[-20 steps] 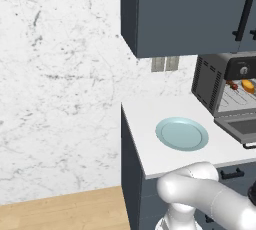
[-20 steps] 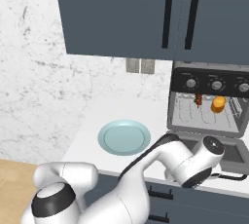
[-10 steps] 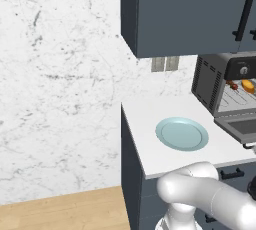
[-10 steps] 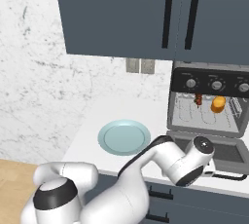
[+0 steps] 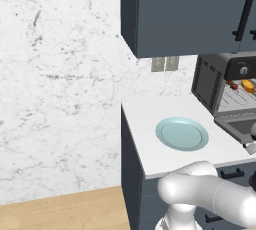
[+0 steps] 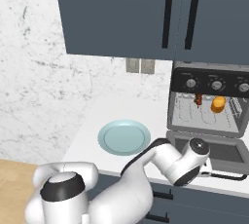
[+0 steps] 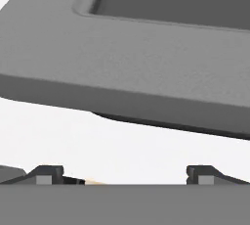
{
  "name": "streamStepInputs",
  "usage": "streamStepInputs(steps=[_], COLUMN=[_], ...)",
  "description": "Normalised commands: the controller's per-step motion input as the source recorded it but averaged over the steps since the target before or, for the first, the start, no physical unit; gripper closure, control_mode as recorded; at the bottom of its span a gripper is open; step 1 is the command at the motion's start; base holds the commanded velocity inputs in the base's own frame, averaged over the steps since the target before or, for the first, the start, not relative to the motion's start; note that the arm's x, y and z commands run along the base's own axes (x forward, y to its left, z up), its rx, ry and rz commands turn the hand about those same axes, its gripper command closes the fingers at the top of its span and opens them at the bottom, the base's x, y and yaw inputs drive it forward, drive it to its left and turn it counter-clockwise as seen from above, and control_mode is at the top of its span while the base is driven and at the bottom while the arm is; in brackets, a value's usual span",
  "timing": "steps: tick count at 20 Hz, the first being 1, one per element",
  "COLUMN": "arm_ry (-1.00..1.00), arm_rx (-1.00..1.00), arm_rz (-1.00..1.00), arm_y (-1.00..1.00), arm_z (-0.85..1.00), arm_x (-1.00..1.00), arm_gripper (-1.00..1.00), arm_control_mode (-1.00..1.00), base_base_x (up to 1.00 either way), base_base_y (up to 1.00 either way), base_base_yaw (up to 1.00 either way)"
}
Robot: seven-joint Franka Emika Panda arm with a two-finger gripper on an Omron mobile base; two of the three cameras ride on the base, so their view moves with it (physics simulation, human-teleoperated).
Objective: Pick up the kebab skewer and baguette bread, and place them inside the toaster oven. Close the toaster oven door and start by setting the timer.
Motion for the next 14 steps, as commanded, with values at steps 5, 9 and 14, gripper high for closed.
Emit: streamStepInputs(steps=[5,9,14], arm_ry=[-0.03,-0.05,-0.08], arm_rx=[0.0,0.0,0.0], arm_rz=[-0.06,-0.07,-0.07], arm_y=[0.0,0.0,0.0], arm_z=[-0.21,-0.22,-0.15], arm_x=[0.19,0.21,0.24], arm_gripper=[-1.0,-1.0,-1.0], arm_control_mode=[-1.0,-1.0,-1.0], base_base_x=[0.0,0.0,0.0], base_base_y=[0.0,0.0,0.0], base_base_yaw=[0.0,0.0,0.0])
